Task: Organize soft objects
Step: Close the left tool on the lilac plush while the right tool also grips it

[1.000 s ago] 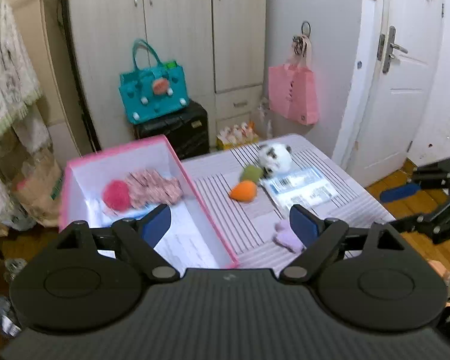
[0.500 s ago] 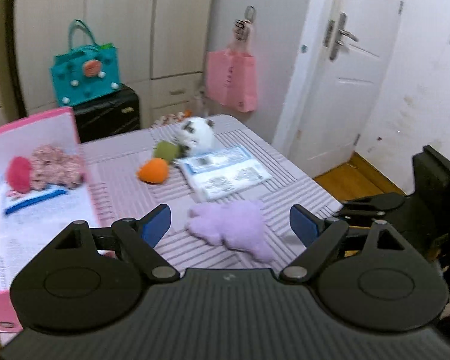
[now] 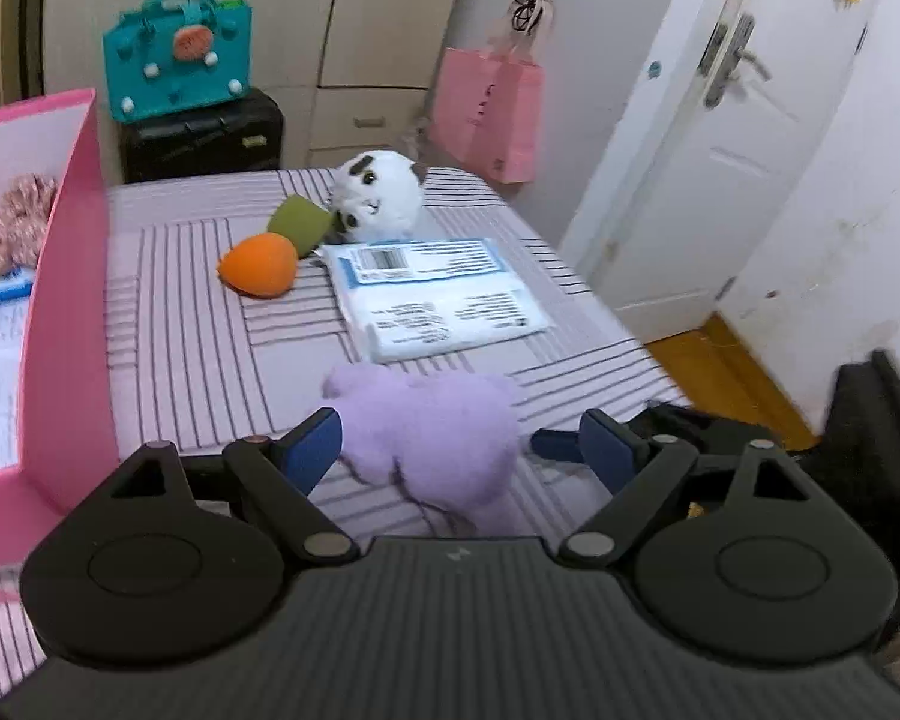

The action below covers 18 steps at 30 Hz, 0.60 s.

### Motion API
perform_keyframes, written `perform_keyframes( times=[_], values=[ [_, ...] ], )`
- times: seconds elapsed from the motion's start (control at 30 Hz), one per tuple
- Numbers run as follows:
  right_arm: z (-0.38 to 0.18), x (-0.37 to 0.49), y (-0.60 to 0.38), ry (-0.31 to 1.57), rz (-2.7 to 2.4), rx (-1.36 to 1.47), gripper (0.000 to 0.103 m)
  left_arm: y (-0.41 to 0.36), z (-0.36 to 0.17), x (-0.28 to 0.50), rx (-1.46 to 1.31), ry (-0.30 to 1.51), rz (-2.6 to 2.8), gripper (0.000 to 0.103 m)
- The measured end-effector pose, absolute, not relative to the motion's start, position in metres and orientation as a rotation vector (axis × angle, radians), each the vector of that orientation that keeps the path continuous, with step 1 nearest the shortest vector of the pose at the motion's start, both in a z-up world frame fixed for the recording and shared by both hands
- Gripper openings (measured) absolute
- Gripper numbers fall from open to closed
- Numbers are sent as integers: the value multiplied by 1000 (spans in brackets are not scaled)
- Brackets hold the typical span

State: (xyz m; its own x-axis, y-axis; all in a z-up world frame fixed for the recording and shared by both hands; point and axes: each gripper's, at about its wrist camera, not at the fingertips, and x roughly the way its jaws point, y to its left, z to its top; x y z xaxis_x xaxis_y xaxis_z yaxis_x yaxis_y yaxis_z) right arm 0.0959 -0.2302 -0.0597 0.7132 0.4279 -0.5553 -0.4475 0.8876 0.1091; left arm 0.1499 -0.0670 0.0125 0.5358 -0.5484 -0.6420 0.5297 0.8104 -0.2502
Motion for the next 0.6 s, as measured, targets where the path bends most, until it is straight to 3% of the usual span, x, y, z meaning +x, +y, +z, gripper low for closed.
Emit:
perform_keyframes(
  times=[0.5, 0.6],
  values=[
    [-62, 103, -237, 535, 354, -180, 86, -74, -12, 190, -53, 880, -620, 86],
    [-60, 105, -251, 566, 370, -131, 86, -75, -15, 191, -83, 895, -622, 82]
  ],
)
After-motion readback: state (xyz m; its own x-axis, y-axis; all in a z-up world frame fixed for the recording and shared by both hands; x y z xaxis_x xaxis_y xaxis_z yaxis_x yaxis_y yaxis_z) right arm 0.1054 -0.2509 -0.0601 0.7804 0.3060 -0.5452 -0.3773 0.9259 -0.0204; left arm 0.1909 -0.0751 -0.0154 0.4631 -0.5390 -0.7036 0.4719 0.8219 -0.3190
